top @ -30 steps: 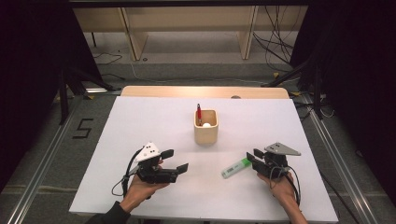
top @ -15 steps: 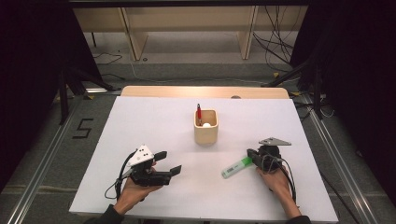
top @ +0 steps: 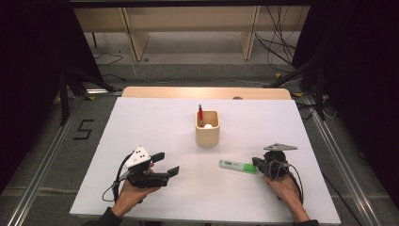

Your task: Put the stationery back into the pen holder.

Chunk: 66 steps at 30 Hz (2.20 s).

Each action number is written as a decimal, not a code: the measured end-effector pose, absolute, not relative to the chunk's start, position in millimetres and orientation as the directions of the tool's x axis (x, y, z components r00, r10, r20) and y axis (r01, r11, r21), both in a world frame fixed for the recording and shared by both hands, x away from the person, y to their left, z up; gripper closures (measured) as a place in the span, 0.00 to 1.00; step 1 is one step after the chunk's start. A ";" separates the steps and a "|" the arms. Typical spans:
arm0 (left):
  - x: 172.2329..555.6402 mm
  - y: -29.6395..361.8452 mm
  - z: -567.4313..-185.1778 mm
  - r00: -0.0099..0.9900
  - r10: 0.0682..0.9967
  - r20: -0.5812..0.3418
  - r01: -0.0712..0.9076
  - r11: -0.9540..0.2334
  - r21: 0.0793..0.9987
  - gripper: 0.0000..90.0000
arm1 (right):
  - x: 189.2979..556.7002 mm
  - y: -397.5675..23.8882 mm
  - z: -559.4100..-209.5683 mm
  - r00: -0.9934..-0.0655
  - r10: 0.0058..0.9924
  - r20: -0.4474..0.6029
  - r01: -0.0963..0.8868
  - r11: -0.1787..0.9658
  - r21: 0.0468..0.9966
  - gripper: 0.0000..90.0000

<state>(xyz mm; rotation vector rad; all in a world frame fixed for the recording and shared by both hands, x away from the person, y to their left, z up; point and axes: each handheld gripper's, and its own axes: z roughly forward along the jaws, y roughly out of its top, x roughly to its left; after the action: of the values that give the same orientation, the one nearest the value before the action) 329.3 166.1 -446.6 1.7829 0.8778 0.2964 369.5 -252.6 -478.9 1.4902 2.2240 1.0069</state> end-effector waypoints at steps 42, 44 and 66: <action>327.7 171.6 -445.5 0.702 0.675 -0.230 0.414 -0.124 0.902 0.18 | 354.2 -198.5 -464.7 -0.672 0.737 0.066 0.627 0.520 0.580 0.31; 327.8 170.8 -446.1 0.702 0.675 -0.228 0.414 -0.126 0.901 0.18 | 354.5 -199.8 -465.8 -0.681 0.730 0.054 0.623 0.540 0.565 0.34; 329.5 169.1 -447.4 0.699 0.678 -0.226 0.421 -0.135 0.897 0.19 | 351.3 -195.9 -468.6 -0.714 0.699 -0.028 0.606 0.639 0.473 0.75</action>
<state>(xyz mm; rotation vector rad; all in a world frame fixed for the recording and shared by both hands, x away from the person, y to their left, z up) 329.5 169.1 -447.4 1.7650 0.8768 0.2806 351.3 -195.9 -468.6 1.0698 2.6503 0.6511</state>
